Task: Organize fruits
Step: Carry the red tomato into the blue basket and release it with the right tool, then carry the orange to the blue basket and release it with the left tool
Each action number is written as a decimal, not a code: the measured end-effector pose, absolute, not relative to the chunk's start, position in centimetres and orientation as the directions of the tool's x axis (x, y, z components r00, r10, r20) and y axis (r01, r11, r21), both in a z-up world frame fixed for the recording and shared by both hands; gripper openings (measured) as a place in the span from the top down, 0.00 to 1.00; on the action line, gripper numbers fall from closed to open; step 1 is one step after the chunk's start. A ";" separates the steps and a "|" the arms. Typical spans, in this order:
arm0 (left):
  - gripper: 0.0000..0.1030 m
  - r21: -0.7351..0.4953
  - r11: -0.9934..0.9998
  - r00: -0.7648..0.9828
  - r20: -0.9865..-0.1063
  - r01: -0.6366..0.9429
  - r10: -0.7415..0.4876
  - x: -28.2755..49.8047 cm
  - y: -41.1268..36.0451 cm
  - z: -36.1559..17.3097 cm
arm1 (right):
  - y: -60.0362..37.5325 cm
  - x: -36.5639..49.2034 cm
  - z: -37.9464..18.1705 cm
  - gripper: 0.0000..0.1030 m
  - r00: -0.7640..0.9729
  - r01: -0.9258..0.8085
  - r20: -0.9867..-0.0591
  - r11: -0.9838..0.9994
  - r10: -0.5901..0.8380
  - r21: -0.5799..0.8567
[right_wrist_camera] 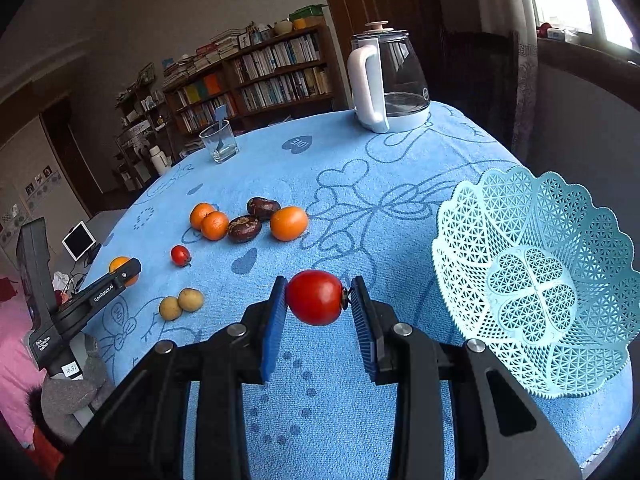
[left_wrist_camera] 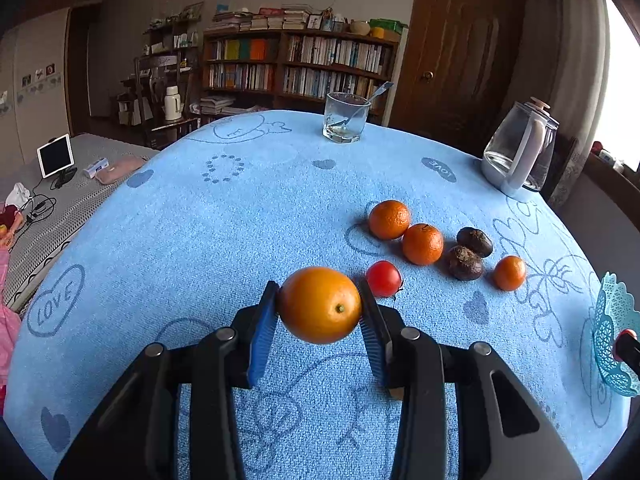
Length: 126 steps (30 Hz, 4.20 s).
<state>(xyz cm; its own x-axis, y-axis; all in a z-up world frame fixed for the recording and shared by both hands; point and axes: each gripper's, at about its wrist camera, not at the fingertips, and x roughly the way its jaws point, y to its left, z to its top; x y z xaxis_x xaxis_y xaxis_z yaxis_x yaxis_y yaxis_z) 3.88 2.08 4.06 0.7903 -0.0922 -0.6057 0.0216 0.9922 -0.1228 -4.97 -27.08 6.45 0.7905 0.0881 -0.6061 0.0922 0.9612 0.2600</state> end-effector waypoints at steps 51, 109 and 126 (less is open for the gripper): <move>0.61 -0.004 0.799 0.620 -0.628 0.601 -0.470 -3.6 -28.3 8.9 | -44.2 -12.0 5.8 0.40 0.740 0.492 -0.592 0.857 -0.318 0.155; 0.63 -0.106 0.803 0.542 -0.686 0.586 -0.486 -1.7 -24.9 7.9 | -44.3 -12.7 6.0 0.39 0.785 0.447 -0.569 0.860 -0.244 0.248; 0.14 -0.065 0.802 0.577 -0.660 0.594 -0.481 -2.7 -26.4 8.3 | -44.1 -12.9 6.2 0.30 0.788 0.442 -0.568 0.860 -0.238 0.253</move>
<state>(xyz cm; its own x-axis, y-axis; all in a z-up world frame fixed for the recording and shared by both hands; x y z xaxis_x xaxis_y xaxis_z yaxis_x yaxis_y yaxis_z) -2.73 -26.43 8.30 0.5770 -0.4808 -0.6602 0.5942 0.8017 -0.0645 -12.88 -44.13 6.19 0.7878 -0.2379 -0.5682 0.4425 0.8603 0.2533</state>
